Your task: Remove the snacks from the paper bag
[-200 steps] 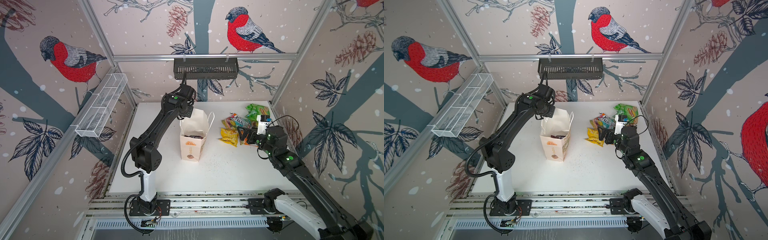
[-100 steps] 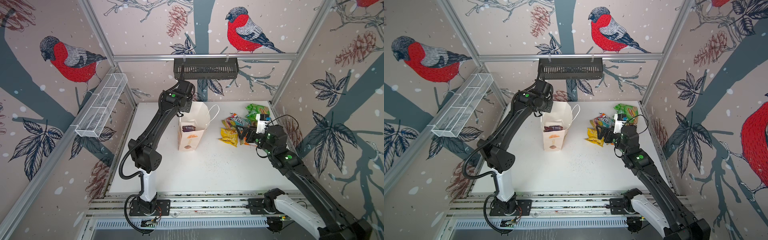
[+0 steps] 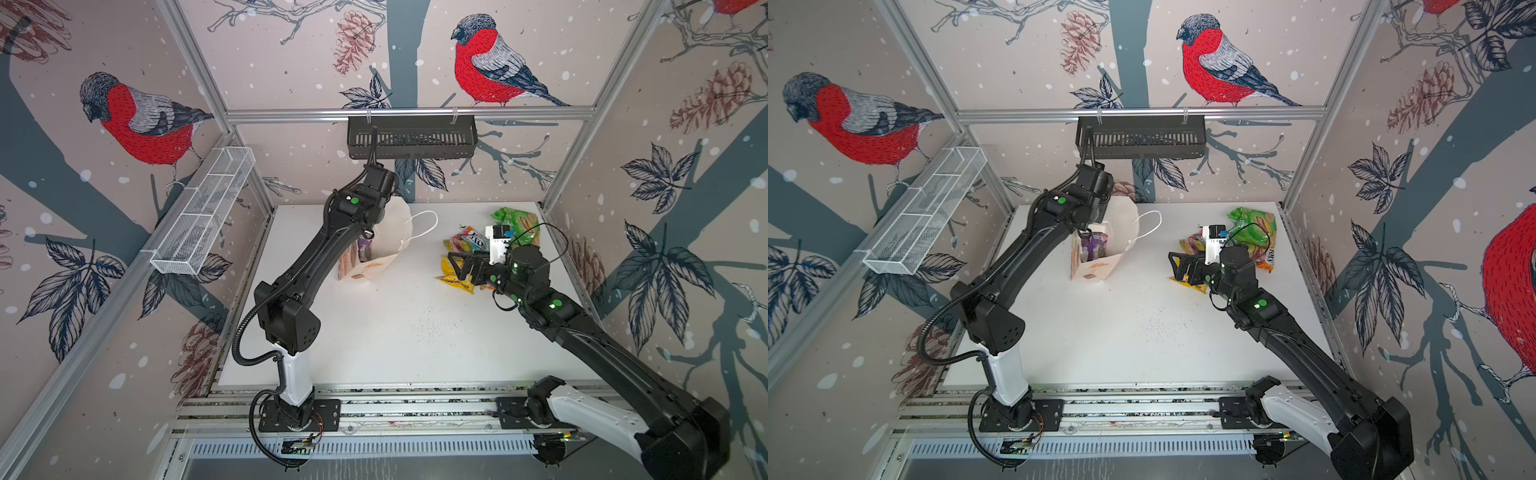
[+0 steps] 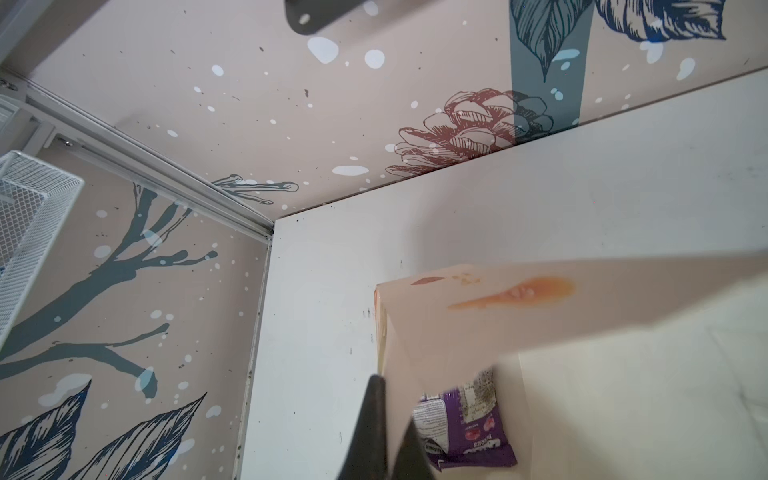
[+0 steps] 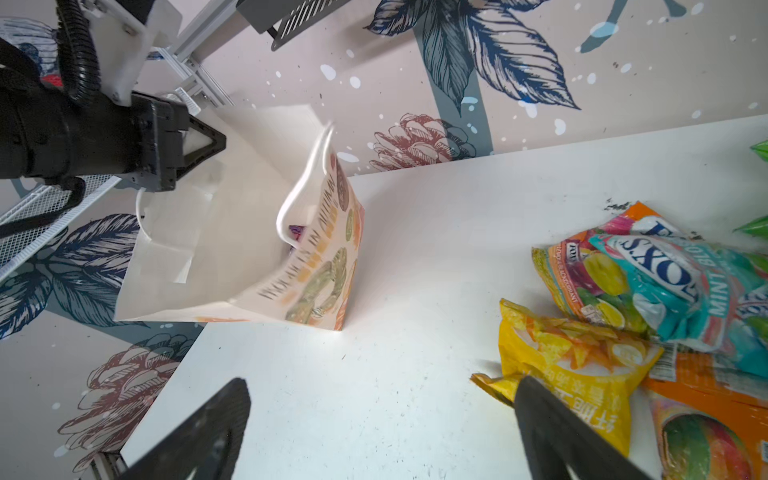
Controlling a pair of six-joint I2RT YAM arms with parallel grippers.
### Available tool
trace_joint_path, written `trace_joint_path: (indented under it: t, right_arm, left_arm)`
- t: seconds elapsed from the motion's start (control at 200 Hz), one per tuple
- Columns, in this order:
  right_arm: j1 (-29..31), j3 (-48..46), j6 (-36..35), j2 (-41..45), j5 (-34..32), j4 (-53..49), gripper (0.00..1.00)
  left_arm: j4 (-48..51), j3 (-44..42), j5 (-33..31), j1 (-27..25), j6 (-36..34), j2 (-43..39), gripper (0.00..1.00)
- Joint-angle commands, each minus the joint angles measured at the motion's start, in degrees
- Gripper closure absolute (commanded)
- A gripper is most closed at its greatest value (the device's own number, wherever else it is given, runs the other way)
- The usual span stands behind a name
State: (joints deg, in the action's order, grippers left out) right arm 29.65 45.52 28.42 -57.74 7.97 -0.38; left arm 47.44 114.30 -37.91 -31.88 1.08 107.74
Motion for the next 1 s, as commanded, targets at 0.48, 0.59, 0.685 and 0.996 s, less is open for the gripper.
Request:
trace_joint_path:
  t: [0.48, 0.59, 0.685, 0.996]
  right_arm:
    - [0.31, -5.57, 2.01, 5.50, -2.21, -0.77, 0.00]
    - [0.29, -6.20, 2.38, 6.87, -2.78, -1.38, 0.00]
    - [0.20, -7.00, 2.91, 7.66, -2.96, -1.11, 0.00]
    - [0.11, -7.46, 2.73, 7.06, -2.60, -0.98, 0.00]
  left_arm:
    - [4.32, 12.05, -5.89, -7.23, 6.83, 8.03, 1.00]
    - [5.47, 14.45, -0.83, -3.50, 7.51, 10.07, 1.00]
    - [5.29, 13.98, -0.74, 0.08, 7.71, 10.47, 1.00]
    - [1.54, 19.36, -4.65, 8.06, -1.11, 8.69, 1.00]
